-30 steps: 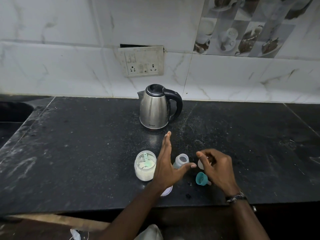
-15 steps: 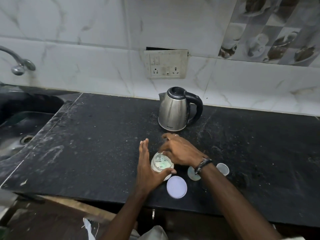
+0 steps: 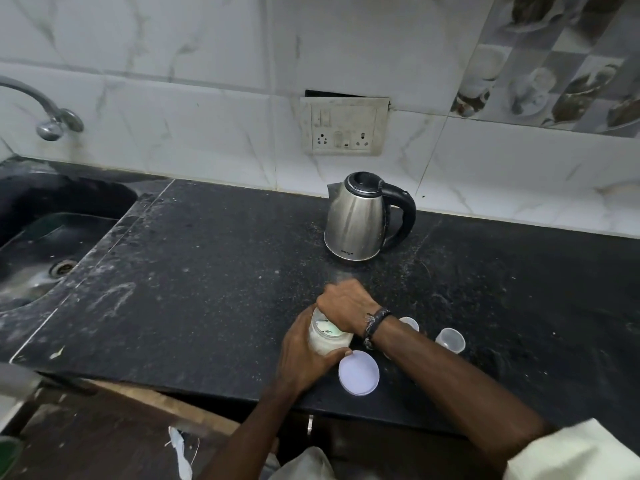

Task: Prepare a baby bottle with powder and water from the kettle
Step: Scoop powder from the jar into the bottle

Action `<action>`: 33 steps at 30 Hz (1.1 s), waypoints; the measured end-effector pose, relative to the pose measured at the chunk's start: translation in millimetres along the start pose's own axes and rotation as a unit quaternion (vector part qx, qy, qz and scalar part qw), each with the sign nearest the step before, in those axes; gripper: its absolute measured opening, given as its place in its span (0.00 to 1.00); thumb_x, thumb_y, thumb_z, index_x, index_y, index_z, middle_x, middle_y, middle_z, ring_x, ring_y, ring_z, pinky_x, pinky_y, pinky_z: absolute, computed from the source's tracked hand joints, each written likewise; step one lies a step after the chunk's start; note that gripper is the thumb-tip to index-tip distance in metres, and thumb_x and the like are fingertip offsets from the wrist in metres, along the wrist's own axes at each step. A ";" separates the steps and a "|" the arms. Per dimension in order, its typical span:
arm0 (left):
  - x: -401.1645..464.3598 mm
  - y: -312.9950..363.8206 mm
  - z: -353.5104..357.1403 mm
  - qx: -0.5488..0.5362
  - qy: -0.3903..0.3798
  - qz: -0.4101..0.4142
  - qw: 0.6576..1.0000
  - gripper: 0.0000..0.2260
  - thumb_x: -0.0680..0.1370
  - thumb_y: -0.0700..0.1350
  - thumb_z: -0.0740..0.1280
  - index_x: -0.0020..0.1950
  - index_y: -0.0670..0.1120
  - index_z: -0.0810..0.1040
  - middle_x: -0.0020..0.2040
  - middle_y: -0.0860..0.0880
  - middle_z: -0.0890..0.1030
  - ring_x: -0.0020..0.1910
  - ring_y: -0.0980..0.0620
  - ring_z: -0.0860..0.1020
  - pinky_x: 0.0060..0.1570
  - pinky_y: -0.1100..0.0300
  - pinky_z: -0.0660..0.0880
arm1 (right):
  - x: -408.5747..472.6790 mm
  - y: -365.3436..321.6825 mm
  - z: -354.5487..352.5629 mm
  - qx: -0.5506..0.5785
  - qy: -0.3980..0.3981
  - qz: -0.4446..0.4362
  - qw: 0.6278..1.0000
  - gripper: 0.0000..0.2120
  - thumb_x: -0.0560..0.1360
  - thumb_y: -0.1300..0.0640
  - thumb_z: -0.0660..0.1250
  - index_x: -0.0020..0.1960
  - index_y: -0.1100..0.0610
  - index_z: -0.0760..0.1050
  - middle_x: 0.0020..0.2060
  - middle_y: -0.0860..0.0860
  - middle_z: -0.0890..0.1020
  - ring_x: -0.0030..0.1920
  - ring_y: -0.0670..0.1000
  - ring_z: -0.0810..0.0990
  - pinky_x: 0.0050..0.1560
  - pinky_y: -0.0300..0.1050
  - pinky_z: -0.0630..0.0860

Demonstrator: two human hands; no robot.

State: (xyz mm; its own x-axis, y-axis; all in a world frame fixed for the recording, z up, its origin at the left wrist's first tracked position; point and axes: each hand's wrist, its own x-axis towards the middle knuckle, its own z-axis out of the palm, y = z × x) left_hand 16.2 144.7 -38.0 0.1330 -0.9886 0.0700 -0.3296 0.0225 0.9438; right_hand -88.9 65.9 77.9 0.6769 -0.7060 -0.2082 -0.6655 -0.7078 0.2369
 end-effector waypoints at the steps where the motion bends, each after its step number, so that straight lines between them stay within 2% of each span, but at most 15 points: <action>1: -0.2 -0.1 0.4 0.000 0.000 -0.002 1.000 0.43 0.59 0.62 0.84 0.71 0.58 0.71 0.68 0.53 0.80 0.66 0.55 0.79 0.66 0.47 0.77 | -0.6 -0.7 0.2 0.001 0.000 0.000 1.000 0.10 0.79 0.58 0.60 0.51 0.58 0.80 0.50 0.57 0.83 0.49 0.59 0.82 0.45 0.51 0.77; 4: 0.5 -1.9 2.7 -0.002 -0.006 -0.002 1.000 0.42 0.62 0.55 0.85 0.73 0.55 0.72 0.69 0.51 0.79 0.67 0.52 0.78 0.67 0.45 0.76 | -2.6 -3.0 2.1 0.004 0.000 0.006 1.000 0.07 0.78 0.60 0.62 0.51 0.58 0.79 0.50 0.57 0.83 0.50 0.60 0.82 0.44 0.51 0.76; 9: -2.4 -1.4 1.3 -0.005 0.012 0.003 1.000 0.36 0.61 0.60 0.82 0.65 0.70 0.71 0.67 0.58 0.79 0.66 0.59 0.78 0.67 0.50 0.77 | -4.9 -4.7 -0.7 0.024 0.010 0.027 0.999 0.07 0.76 0.63 0.62 0.51 0.58 0.77 0.51 0.57 0.82 0.52 0.61 0.81 0.48 0.50 0.72; 13: -3.0 0.3 0.1 -0.010 0.016 0.011 1.000 0.37 0.62 0.56 0.84 0.66 0.70 0.72 0.65 0.62 0.80 0.64 0.62 0.78 0.65 0.50 0.78 | -5.2 -7.8 -2.2 0.037 0.002 0.062 0.997 0.08 0.74 0.62 0.65 0.53 0.57 0.76 0.53 0.56 0.81 0.54 0.60 0.79 0.54 0.53 0.71; 16: -3.6 1.4 0.2 -0.016 0.020 0.017 1.000 0.37 0.62 0.54 0.84 0.65 0.74 0.71 0.63 0.63 0.80 0.63 0.63 0.79 0.64 0.52 0.78 | -3.8 -9.5 -0.4 0.080 -0.008 0.099 0.992 0.09 0.73 0.60 0.68 0.53 0.58 0.76 0.53 0.57 0.81 0.54 0.60 0.78 0.55 0.55 0.71; 22: -2.8 -3.0 2.0 -0.033 0.022 0.015 0.999 0.40 0.63 0.55 0.85 0.72 0.58 0.74 0.67 0.58 0.80 0.67 0.56 0.79 0.65 0.45 0.77 | -5.0 -14.7 9.4 0.171 0.028 0.194 0.966 0.07 0.71 0.59 0.67 0.49 0.58 0.76 0.52 0.56 0.81 0.56 0.60 0.76 0.55 0.54 0.69; 28: -2.8 -2.7 1.5 -0.029 0.020 0.023 0.999 0.39 0.63 0.58 0.84 0.72 0.57 0.74 0.68 0.58 0.79 0.68 0.56 0.78 0.66 0.45 0.76 | -5.5 -20.3 16.0 0.200 0.060 0.289 0.934 0.09 0.71 0.51 0.72 0.47 0.54 0.77 0.49 0.53 0.82 0.56 0.57 0.75 0.55 0.54 0.66; 33: -1.4 -1.4 1.4 -0.027 0.020 0.028 0.999 0.38 0.64 0.53 0.85 0.72 0.55 0.75 0.67 0.57 0.80 0.66 0.55 0.79 0.64 0.45 0.77 | -6.7 -23.4 19.2 0.231 0.064 0.332 0.913 0.14 0.69 0.45 0.74 0.48 0.54 0.79 0.51 0.53 0.82 0.59 0.57 0.74 0.55 0.54 0.66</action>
State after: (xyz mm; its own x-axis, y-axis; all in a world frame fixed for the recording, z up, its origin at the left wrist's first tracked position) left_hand 15.2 145.9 -39.9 0.1540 -0.9787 0.1360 -0.2876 0.0872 0.9538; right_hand -83.8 86.7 55.5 0.0887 -0.9950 -0.0449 -0.9838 -0.0805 -0.1600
